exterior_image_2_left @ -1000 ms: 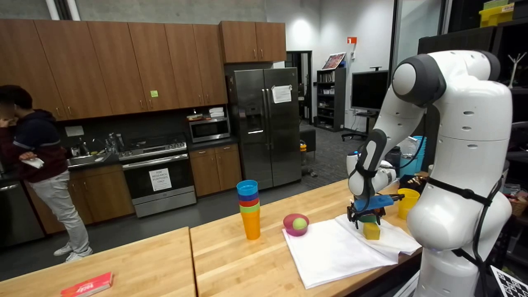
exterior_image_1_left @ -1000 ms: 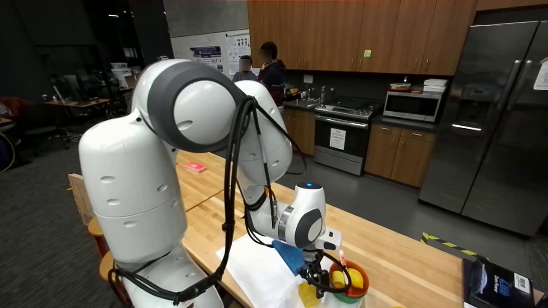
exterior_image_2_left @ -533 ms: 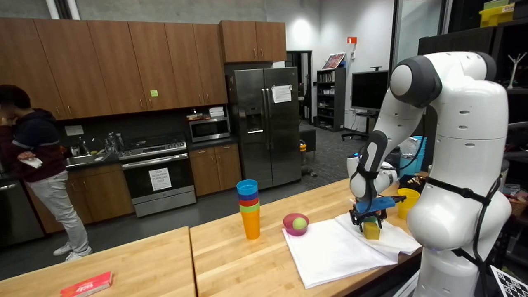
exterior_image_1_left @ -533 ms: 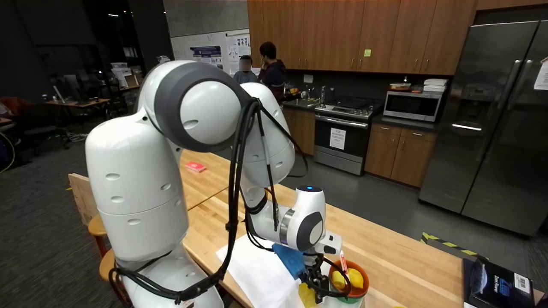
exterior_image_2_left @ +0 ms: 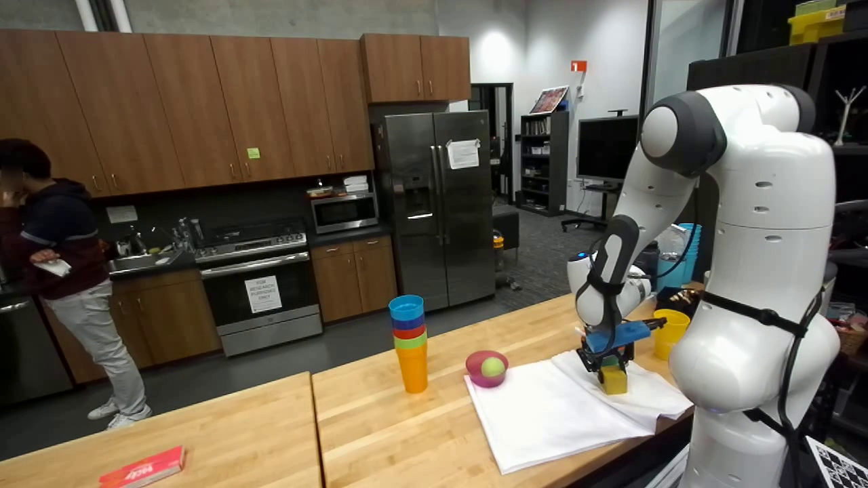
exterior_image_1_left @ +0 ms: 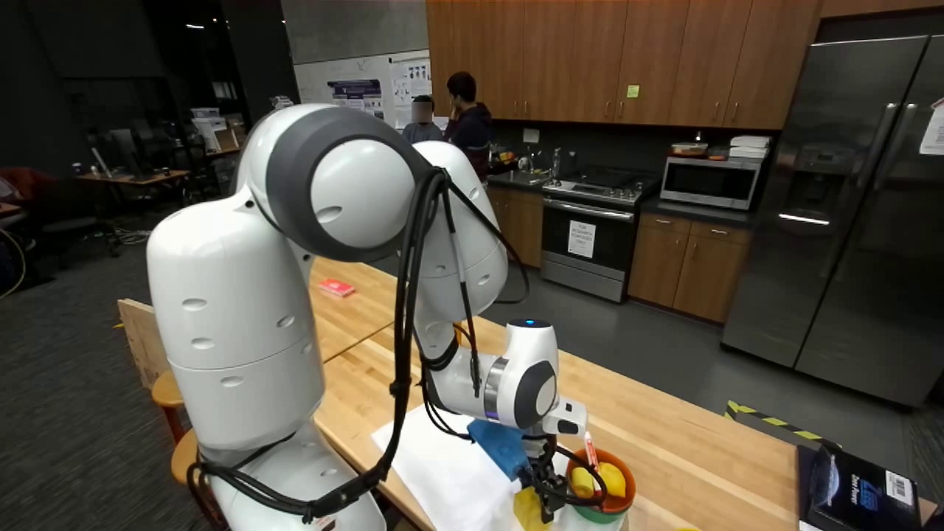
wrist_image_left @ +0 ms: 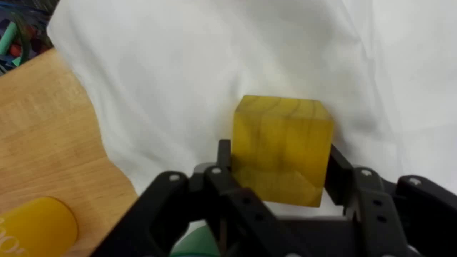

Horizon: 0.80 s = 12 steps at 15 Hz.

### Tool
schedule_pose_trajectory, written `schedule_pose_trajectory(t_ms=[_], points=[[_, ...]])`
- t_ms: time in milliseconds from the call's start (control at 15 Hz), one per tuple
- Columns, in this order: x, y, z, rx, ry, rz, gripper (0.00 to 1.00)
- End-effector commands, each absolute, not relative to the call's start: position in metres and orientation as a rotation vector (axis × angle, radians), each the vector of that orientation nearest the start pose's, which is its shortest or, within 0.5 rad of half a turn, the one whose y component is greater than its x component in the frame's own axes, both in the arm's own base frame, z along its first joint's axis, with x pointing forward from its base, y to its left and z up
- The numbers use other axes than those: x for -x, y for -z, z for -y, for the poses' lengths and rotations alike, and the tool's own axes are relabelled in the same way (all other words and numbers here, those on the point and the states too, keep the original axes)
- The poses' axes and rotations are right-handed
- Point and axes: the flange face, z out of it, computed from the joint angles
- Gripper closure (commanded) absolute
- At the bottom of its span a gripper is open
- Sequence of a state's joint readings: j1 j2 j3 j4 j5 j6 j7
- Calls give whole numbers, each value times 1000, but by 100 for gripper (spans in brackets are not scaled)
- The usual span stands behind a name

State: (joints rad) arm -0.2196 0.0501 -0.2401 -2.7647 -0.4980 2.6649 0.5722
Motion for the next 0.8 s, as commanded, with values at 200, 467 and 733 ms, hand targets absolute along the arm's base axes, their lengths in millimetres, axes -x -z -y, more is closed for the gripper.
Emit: schedule_pose_trajectory(t_ms=[200,467,733], points=[[-348,-199,157,3267,-240,-812,65],[-359,-210,157,3267,-242,-730,65],[-370,-224,156,3264,-207,-678,65]])
